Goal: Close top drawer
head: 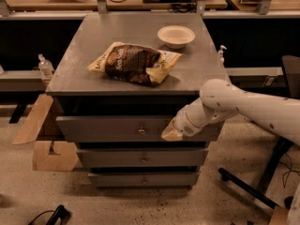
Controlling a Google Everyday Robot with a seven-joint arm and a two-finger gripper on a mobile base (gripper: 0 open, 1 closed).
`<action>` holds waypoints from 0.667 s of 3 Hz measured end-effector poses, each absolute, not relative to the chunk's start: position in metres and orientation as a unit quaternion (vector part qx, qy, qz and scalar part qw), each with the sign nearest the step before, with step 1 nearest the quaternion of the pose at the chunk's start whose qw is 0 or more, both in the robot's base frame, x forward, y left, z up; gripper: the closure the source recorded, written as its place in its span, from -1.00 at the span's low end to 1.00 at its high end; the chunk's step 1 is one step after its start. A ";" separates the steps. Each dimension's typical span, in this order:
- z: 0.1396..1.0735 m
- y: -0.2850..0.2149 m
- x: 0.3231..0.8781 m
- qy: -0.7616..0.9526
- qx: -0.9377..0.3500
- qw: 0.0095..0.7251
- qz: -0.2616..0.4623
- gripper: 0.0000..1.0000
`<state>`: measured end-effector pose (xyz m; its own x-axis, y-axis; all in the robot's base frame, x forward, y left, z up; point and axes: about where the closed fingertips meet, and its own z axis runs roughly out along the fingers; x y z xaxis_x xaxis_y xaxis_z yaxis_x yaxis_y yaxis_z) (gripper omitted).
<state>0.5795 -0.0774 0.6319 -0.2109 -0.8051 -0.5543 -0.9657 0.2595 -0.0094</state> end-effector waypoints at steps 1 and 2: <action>0.625 -0.076 0.587 0.773 -0.575 0.228 0.144 1.00; 0.625 -0.085 0.604 0.789 -0.559 0.231 0.108 1.00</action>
Offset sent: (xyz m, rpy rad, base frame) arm 0.0452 -0.0224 -0.0038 -0.1584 -0.0970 -0.1812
